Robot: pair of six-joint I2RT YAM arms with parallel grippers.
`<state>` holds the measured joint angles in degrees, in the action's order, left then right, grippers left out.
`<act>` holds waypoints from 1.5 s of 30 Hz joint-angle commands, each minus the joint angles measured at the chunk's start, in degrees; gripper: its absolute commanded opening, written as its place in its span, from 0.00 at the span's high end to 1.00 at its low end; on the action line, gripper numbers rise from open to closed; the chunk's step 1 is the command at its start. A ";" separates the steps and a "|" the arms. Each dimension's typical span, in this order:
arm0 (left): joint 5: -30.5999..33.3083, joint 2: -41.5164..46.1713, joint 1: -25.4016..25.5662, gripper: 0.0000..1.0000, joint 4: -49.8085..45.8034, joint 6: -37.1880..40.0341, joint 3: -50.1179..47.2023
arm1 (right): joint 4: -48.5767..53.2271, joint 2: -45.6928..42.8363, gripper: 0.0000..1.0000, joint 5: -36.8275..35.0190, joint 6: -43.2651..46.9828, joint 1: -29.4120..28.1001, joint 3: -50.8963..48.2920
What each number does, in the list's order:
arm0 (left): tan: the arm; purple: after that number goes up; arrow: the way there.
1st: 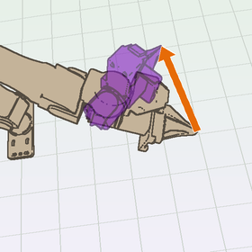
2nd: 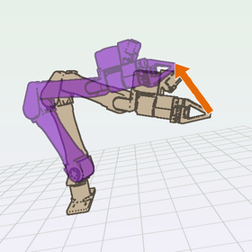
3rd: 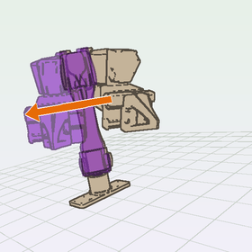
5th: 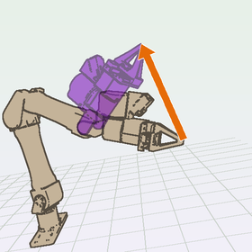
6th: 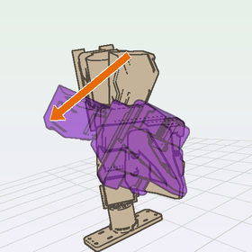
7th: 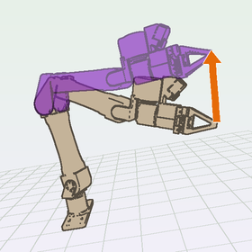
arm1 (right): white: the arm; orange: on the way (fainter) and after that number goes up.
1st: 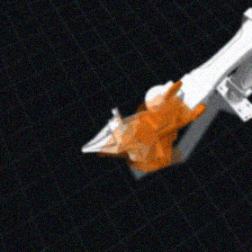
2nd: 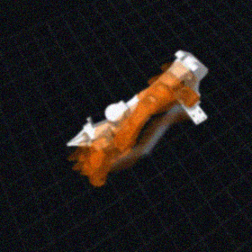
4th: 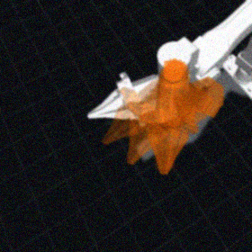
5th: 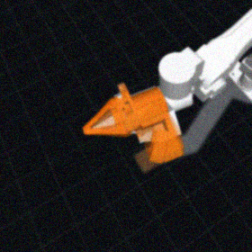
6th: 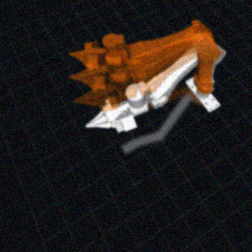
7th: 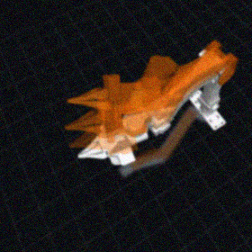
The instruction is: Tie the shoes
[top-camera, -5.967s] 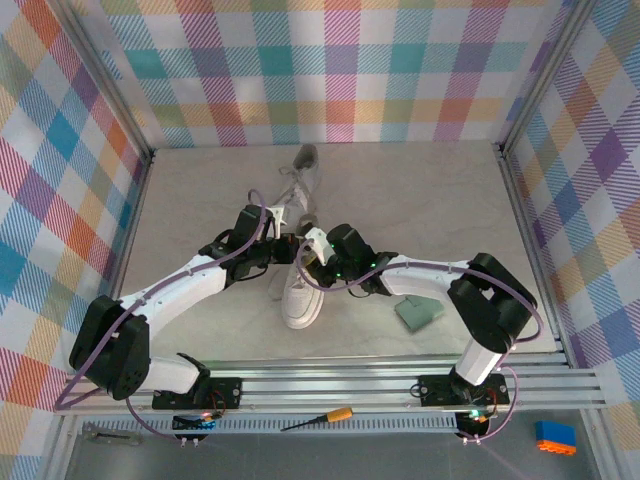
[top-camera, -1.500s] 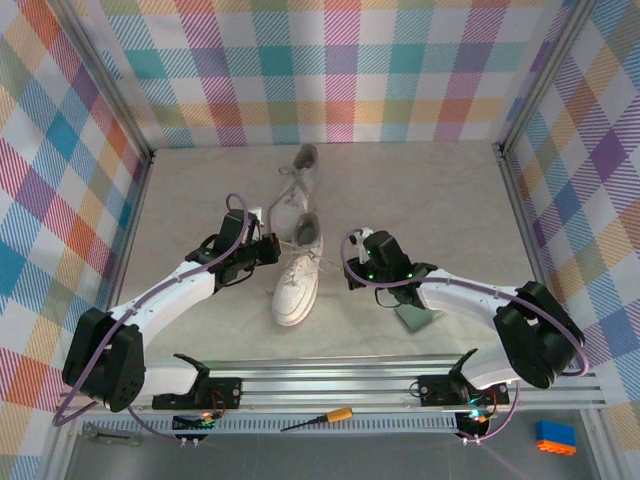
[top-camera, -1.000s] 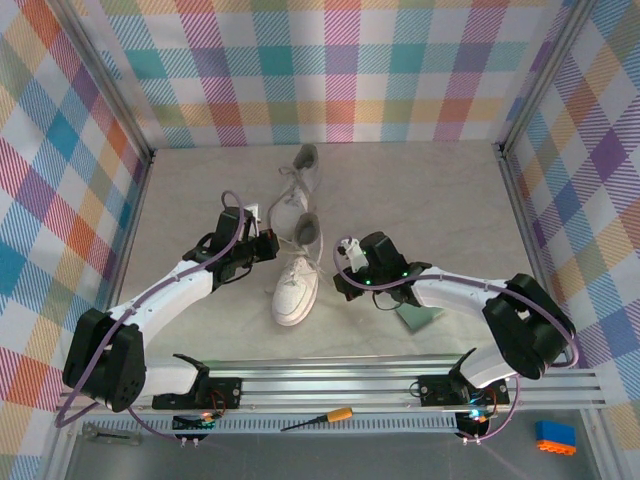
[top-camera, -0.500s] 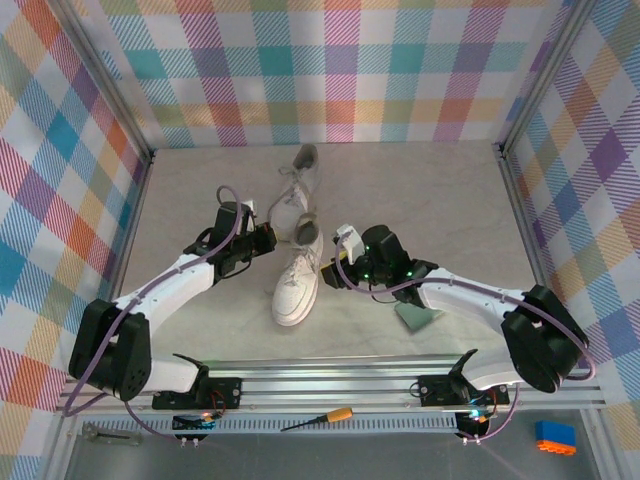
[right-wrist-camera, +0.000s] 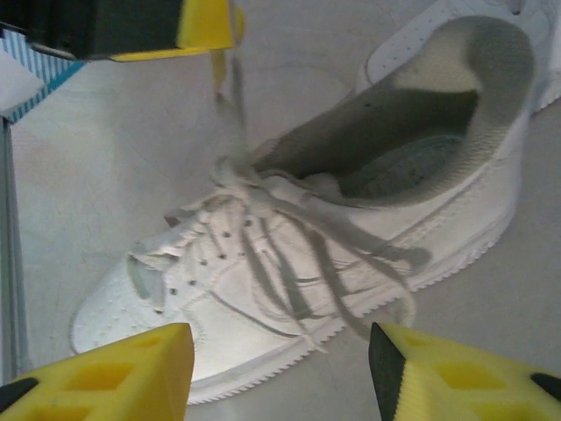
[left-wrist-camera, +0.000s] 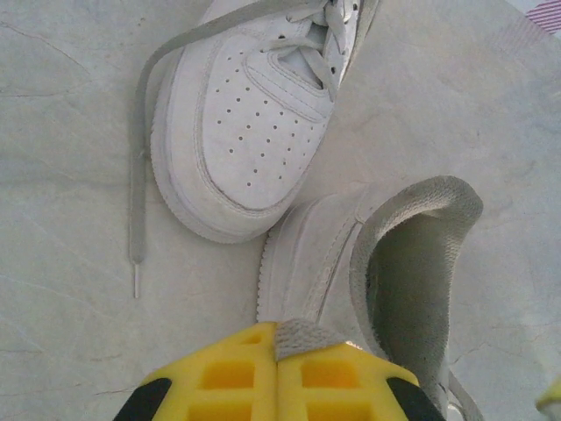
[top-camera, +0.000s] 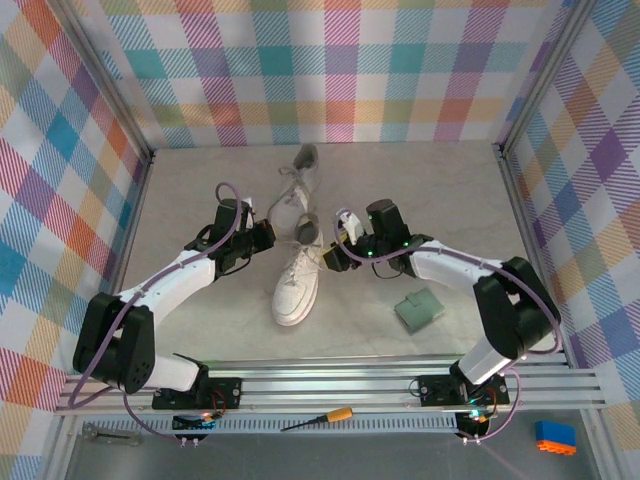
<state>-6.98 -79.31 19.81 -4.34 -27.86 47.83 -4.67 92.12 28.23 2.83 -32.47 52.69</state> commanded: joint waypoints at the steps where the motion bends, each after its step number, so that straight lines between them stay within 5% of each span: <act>1: -0.71 0.89 -0.89 1.00 0.21 -0.17 0.64 | 2.25 2.54 0.48 3.15 5.01 1.01 2.29; 7: -1.18 0.56 -0.92 1.00 0.71 -0.44 0.59 | -1.91 4.79 0.50 -1.83 4.71 0.59 2.37; 26: -1.58 0.47 -0.92 1.00 0.78 -0.44 0.68 | 0.09 12.86 0.53 -2.61 6.13 -1.43 9.69; 31: -1.67 0.47 -0.92 1.00 0.82 -0.53 0.60 | 0.45 13.45 0.62 -2.04 6.22 -1.84 10.51; 38: -1.46 0.69 -0.92 1.00 0.67 -0.49 0.42 | 0.55 11.69 0.99 -2.60 5.94 -2.38 9.40; 45: -0.73 1.66 -1.00 1.00 -0.10 -0.17 0.15 | -1.59 6.08 1.00 -9.64 -0.60 -2.51 3.80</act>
<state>-8.01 -79.29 19.66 -4.34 -27.86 47.83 -4.95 101.36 22.35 6.13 -34.59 58.37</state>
